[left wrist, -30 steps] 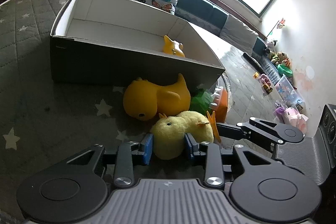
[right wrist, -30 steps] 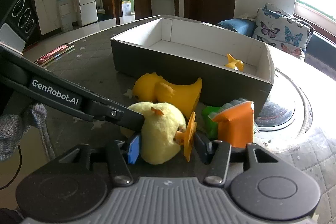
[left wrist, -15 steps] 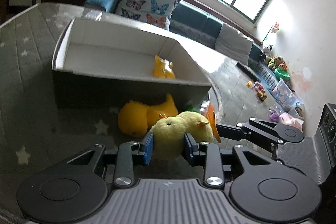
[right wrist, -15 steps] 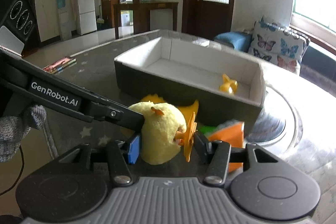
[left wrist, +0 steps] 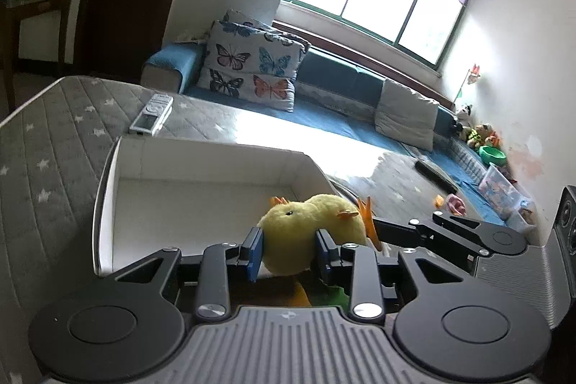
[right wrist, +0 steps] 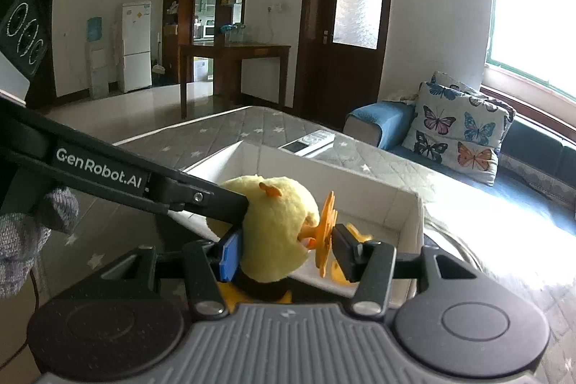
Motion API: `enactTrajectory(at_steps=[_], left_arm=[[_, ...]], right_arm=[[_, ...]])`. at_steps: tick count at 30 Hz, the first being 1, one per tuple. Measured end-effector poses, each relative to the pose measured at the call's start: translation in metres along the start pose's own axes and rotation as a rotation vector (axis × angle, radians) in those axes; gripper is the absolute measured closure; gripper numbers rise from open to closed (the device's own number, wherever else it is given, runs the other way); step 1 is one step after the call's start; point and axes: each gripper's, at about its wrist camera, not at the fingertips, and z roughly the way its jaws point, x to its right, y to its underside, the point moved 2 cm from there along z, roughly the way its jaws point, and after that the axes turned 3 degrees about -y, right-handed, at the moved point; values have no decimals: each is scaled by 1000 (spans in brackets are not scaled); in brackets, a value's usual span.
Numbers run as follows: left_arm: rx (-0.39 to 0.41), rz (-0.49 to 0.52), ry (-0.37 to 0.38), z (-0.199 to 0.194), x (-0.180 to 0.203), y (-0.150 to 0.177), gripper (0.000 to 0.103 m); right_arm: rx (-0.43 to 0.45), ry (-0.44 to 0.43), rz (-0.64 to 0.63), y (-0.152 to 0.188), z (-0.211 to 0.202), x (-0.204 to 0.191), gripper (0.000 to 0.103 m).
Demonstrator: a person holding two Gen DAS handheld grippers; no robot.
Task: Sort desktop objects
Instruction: 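Lift the plush chick with the left gripper and carry it over the box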
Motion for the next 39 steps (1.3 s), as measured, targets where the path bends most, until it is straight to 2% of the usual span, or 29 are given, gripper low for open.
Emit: enactTrajectory(at_steps=[8,20,32,39], left_arm=[[-35,-42,-32,40,-22,-23,70],[-128,-89,-55,88,-49,-25,71],[-183,-110,-58,110,-60,-21,73],[-188,-106,-64,110,-59,-20,73]], right_arm=[[-38,-9,45,-16,54,24,50],[-157,-49,110,-6,117,47,50],[-251,-57,107,4,142,44,51],[-268,-47,102,2,144,41,50]])
